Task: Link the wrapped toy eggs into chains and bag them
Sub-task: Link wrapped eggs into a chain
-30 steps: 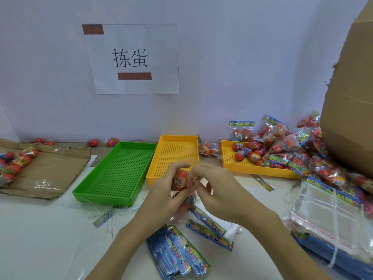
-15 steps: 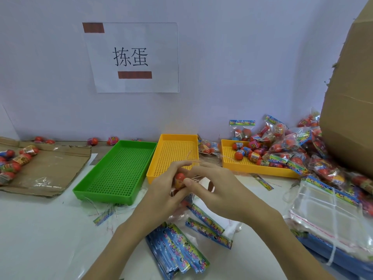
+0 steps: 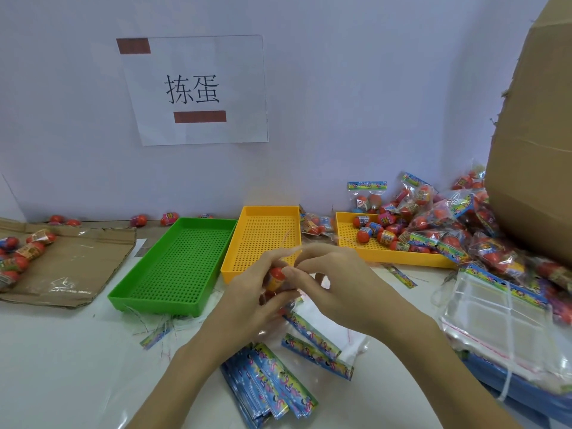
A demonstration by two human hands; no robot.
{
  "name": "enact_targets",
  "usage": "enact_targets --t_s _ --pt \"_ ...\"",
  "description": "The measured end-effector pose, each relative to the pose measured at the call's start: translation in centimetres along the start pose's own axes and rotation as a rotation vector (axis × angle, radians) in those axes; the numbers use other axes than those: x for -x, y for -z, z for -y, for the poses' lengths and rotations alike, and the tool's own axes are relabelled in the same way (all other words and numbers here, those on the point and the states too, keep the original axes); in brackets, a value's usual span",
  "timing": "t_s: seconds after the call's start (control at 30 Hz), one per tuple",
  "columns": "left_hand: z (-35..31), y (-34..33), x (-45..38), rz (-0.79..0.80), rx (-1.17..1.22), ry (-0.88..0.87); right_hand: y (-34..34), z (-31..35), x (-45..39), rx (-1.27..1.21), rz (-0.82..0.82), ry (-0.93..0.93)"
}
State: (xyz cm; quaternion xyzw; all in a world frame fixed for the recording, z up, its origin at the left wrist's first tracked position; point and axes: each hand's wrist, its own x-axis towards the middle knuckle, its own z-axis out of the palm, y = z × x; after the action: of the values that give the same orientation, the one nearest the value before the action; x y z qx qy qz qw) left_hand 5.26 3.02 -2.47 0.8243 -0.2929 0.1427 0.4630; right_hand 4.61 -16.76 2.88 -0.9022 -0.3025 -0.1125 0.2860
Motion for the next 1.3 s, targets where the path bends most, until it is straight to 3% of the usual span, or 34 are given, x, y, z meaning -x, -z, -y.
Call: enact_targets --t_s 0.27,0.57,0.77,0.87,0.93,1.03,1.1,1.3 --pt "-0.2 -0.1 0.2 -0.004 -0.046 -0.011 -0.2 -0.1 0.4 -0.082 0.162 -0.072" --pt "0.3 0.3 -0.1 -0.026 -0.070 -0.017 -0.6 -0.1 0.0 0.026 -0.028 -0.054" --pt "-0.1 0.1 0.0 -0.074 -0.026 0.024 0.5 -0.7 0.1 0.070 -0.061 -0.002" --pt "-0.2 0.1 -0.3 -0.195 0.194 0.178 1.5 -0.9 -0.2 -0.028 -0.350 -0.009" --pt "-0.4 0.4 -0.4 -0.254 0.430 0.304 1.7 -1.1 -0.3 -0.100 -0.464 -0.128" --pt "-0.5 0.6 -0.5 -0.274 0.656 0.398 0.9 -1.2 -0.4 -0.340 -0.216 -0.353" --pt "-0.6 0.5 -0.5 -0.271 0.718 0.421 -0.1 -1.2 -0.4 -0.504 -0.100 -0.409" --pt "-1.1 0.4 -0.6 -0.241 0.734 0.469 -1.5 -1.6 -0.6 -0.683 -0.274 -0.452"
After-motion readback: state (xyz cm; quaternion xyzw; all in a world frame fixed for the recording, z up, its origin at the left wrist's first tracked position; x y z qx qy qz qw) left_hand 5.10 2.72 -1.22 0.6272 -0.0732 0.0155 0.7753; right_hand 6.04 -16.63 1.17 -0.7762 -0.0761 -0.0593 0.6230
